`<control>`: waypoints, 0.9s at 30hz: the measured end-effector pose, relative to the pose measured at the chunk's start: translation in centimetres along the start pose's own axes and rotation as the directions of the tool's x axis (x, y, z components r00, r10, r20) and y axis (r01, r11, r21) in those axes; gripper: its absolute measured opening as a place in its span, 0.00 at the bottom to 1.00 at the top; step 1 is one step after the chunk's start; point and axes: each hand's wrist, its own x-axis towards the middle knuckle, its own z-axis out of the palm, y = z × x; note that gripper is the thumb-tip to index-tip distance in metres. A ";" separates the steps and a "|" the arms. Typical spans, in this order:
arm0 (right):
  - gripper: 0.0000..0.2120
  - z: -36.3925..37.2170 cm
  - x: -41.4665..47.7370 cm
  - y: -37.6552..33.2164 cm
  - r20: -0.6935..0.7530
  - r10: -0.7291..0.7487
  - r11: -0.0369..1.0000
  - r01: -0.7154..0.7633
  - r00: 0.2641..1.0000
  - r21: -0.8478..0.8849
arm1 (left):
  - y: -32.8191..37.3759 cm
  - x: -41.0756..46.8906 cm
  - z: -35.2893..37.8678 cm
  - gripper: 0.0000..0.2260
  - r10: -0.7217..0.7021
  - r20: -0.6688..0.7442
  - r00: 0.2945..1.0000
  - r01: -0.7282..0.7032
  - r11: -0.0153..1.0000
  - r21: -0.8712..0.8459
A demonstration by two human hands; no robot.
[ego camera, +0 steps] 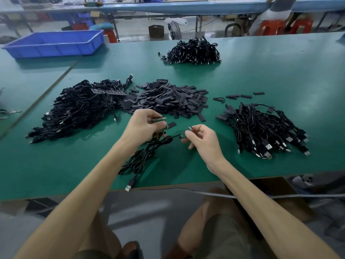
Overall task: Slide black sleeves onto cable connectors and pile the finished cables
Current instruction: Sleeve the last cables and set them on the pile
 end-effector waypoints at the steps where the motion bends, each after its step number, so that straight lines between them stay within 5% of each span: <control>1: 0.03 0.0 0.0 0.0 -0.014 0.013 1.000 -0.012 1.000 0.018 | 0.0 0.0 -0.8 0.03 0.011 0.033 0.999 -0.010 0.999 -0.033; 7: 0.01 -0.4 0.0 -0.6 -0.100 0.061 0.912 -0.015 0.993 0.409 | -2.0 0.4 -3.9 0.07 0.013 -0.102 0.995 0.018 0.956 0.293; 11: 0.02 -0.5 0.0 -0.6 -0.144 0.063 0.908 0.003 0.987 0.419 | -4.1 0.8 -4.1 0.07 0.037 -0.158 0.987 0.040 0.889 0.456; 16: 0.04 -0.5 0.0 -0.4 -0.146 0.026 0.948 0.022 0.989 0.317 | -4.4 1.3 -1.7 0.16 0.332 -0.109 0.937 -0.100 0.555 0.826; 20: 0.06 -0.4 -0.1 -0.3 -0.115 -0.007 0.966 0.037 0.993 0.257 | -2.6 2.8 1.9 0.13 0.283 0.027 0.959 -0.207 0.629 0.749; 27: 0.07 -0.3 -0.1 -0.3 -0.079 -0.042 0.981 0.056 0.996 0.183 | -2.3 6.7 5.1 0.15 -0.007 0.010 1.000 -0.002 0.718 0.696</control>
